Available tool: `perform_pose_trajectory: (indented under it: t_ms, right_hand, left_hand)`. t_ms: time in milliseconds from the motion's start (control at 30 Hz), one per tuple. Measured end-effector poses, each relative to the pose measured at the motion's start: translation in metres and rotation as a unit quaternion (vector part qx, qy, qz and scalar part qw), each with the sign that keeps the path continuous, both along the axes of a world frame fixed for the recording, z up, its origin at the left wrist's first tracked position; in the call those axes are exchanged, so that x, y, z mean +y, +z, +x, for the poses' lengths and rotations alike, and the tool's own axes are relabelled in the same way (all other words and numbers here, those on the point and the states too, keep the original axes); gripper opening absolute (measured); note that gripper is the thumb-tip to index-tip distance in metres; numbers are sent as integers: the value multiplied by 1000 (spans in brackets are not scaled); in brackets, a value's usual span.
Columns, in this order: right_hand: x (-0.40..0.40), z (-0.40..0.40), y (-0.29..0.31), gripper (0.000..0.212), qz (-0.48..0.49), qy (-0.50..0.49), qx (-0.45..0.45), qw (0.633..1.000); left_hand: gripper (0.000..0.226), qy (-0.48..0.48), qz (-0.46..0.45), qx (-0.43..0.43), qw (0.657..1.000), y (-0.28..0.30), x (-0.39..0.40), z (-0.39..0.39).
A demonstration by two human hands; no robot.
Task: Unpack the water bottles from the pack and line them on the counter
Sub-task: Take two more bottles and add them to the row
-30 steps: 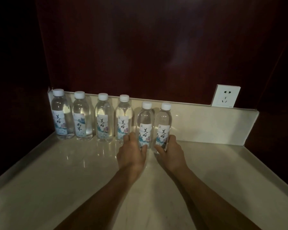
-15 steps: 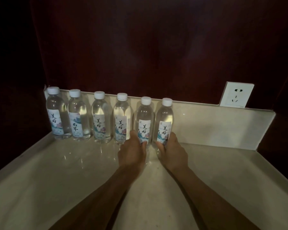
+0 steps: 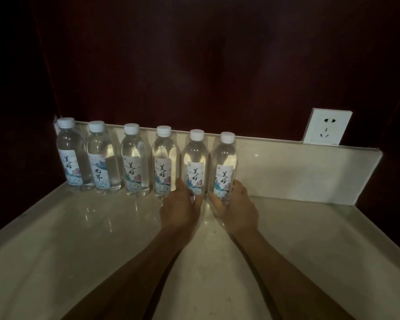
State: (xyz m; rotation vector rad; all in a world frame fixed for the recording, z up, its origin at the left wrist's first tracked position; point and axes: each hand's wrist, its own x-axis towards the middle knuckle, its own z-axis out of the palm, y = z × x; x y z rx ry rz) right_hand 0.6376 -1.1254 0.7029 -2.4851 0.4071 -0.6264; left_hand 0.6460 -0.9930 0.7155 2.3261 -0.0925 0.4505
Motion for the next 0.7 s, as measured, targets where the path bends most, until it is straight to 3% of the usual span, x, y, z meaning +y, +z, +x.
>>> perform_pose_trajectory:
  t_ms: [700]
  right_hand:
    - [1,0,-1,56,-6,-7,9,1000]
  left_hand:
    - [48,9,30,7,999,3,0,-3]
